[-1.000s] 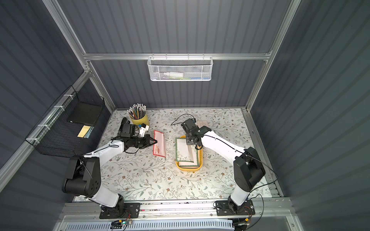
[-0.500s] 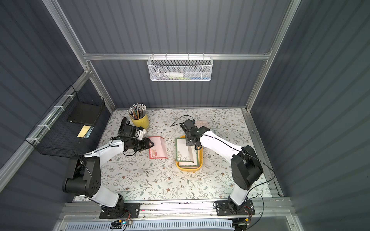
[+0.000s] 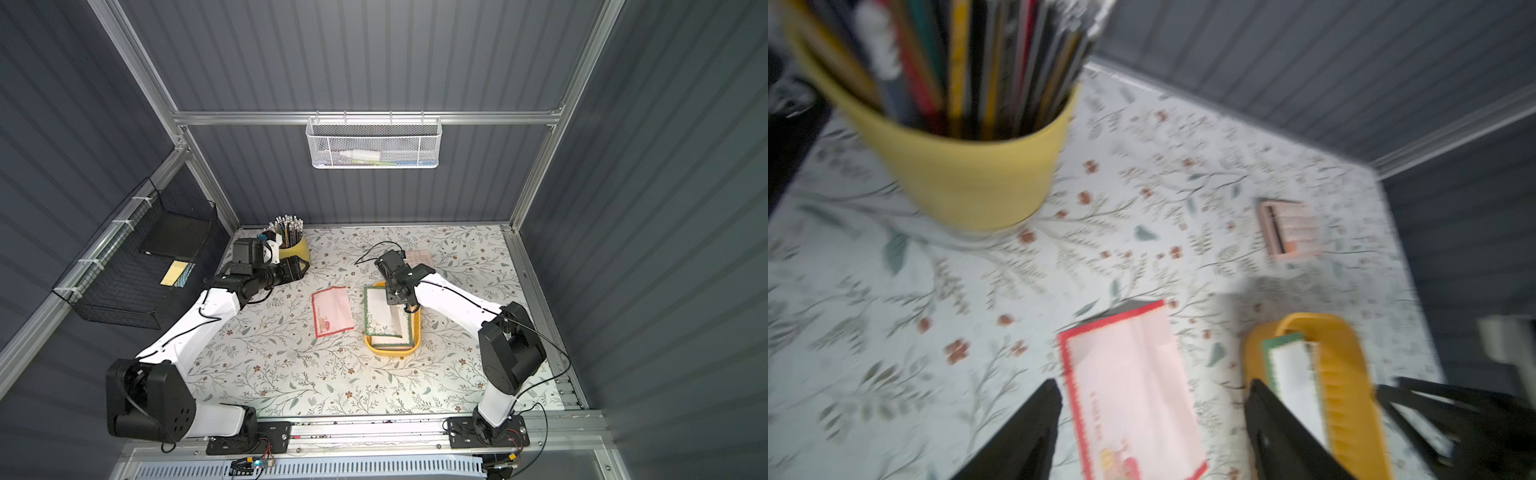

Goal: Take out the stationery paper from the storage box
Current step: Place the stationery paper at the center of the board, then pick up the stationery paper from the storage box.

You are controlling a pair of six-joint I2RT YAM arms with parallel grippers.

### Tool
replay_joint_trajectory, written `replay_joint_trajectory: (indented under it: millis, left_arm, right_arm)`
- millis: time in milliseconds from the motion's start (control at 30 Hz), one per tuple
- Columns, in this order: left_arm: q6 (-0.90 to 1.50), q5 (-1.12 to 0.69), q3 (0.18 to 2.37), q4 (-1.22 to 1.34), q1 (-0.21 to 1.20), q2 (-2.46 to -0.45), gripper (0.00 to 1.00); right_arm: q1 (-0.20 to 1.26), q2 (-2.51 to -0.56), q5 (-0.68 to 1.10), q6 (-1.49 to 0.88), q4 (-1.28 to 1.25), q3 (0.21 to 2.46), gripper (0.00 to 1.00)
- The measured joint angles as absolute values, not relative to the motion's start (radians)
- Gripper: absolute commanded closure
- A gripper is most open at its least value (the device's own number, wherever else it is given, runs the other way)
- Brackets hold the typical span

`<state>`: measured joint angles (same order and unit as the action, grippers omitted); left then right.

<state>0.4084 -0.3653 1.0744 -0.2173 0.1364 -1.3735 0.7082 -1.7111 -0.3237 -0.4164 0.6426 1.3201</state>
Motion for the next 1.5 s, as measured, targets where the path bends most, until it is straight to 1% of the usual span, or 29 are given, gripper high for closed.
replay_joint_trajectory:
  millis: [67, 133, 267, 367, 500, 833, 1033, 1300, 1500]
  left_arm:
    - [0.471, -0.502, 1.01, -0.076, 0.14, -1.35, 0.34]
    - [0.521, -0.592, 0.932, 0.014, 0.155, -1.353, 0.34]
    - [0.556, -0.645, 0.875, 0.028, 0.239, -1.426, 0.36]
    - [0.586, -0.656, 0.871, 0.063, 0.313, -1.464, 0.38]
    - [0.633, -0.675, 0.863, 0.136, 0.371, -1.48, 0.41]
    - [0.652, -0.654, 0.863, 0.186, 0.379, -1.602, 0.43]
    - [0.66, -0.644, 0.865, 0.209, 0.422, -1.676, 0.44]
    - [0.669, -0.636, 0.886, 0.231, 0.467, -1.733, 0.45]
    - [0.672, -0.635, 0.919, 0.238, 0.477, -1.757, 0.48]
  right_arm:
    - [0.708, -1.71, -0.329, -0.417, 0.641, 1.317, 0.55]
    - [0.708, -1.709, -0.334, -0.417, 0.638, 1.312, 0.55]
    - [0.706, -1.709, -0.34, -0.417, 0.636, 1.306, 0.55]
    - [0.703, -1.708, -0.345, -0.418, 0.636, 1.301, 0.55]
    - [0.697, -1.702, -0.347, -0.419, 0.635, 1.285, 0.55]
    - [0.685, -1.667, -0.356, -0.419, 0.632, 1.25, 0.54]
    - [0.68, -1.657, -0.361, -0.419, 0.628, 1.231, 0.54]
    - [0.68, -1.657, -0.36, -0.42, 0.624, 1.213, 0.54]
    - [0.68, -1.657, -0.36, -0.42, 0.623, 1.213, 0.54]
